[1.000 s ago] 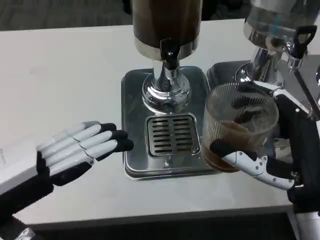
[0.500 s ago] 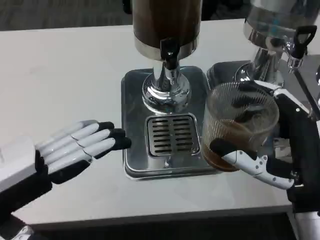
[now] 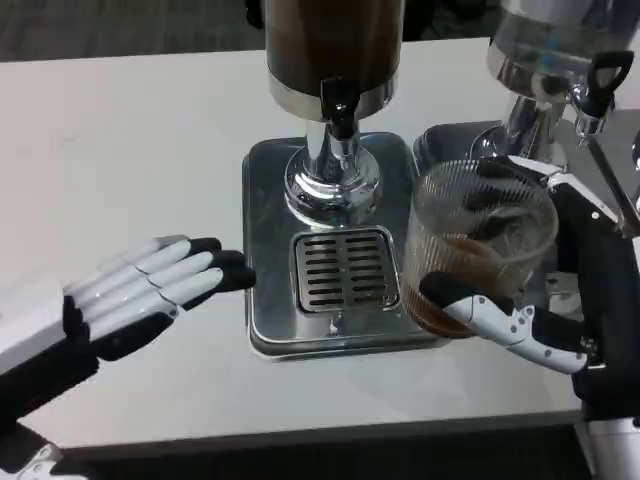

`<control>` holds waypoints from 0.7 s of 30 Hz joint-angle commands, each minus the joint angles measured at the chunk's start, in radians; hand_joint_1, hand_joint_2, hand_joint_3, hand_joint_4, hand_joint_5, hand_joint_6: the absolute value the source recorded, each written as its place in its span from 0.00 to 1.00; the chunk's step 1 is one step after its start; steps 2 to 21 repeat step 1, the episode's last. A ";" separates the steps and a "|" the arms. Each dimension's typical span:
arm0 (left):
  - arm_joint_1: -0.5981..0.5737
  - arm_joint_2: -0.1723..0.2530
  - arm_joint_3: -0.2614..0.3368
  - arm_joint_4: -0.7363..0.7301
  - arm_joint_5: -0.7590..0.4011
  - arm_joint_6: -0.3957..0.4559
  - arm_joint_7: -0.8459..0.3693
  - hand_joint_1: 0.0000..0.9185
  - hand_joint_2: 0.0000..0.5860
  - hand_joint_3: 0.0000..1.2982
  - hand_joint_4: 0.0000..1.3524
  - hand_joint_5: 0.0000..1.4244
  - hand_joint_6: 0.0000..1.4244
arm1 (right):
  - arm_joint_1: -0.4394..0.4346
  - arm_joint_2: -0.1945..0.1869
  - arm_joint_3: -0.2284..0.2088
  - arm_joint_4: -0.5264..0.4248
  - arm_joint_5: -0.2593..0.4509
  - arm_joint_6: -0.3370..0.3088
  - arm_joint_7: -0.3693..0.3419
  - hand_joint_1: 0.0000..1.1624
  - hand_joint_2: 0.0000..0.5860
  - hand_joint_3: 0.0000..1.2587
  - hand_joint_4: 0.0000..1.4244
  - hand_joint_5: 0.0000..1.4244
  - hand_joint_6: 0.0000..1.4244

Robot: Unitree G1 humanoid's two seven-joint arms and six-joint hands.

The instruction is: Grasp the cup under the faucet to collect the drink, then remove the cup.

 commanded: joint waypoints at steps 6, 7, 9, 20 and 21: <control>-0.003 0.026 -0.006 0.005 -0.010 0.007 0.001 0.00 0.10 0.05 0.00 0.00 0.00 | -0.017 0.003 -0.005 -0.002 0.023 -0.009 -0.002 0.81 0.23 0.59 0.66 0.80 1.00; -0.003 0.026 -0.006 0.005 -0.010 0.007 0.001 0.00 0.10 0.05 0.00 0.00 0.00 | -0.017 0.003 -0.005 -0.002 0.023 -0.009 -0.002 0.81 0.23 0.59 0.66 0.80 1.00; -0.003 0.026 -0.006 0.005 -0.010 0.007 0.001 0.00 0.10 0.05 0.00 0.00 0.00 | -0.017 0.003 -0.005 -0.002 0.023 -0.009 -0.002 0.81 0.23 0.59 0.66 0.80 1.00; -0.003 0.026 -0.006 0.005 -0.010 0.007 0.001 0.00 0.10 0.05 0.00 0.00 0.00 | -0.017 0.003 -0.005 -0.002 0.023 -0.009 -0.002 0.81 0.23 0.59 0.66 0.80 1.00; -0.003 0.026 -0.006 0.005 -0.010 0.007 0.001 0.00 0.10 0.05 0.00 0.00 0.00 | -0.017 0.003 -0.005 -0.002 0.023 -0.009 -0.002 0.81 0.23 0.59 0.66 0.80 1.00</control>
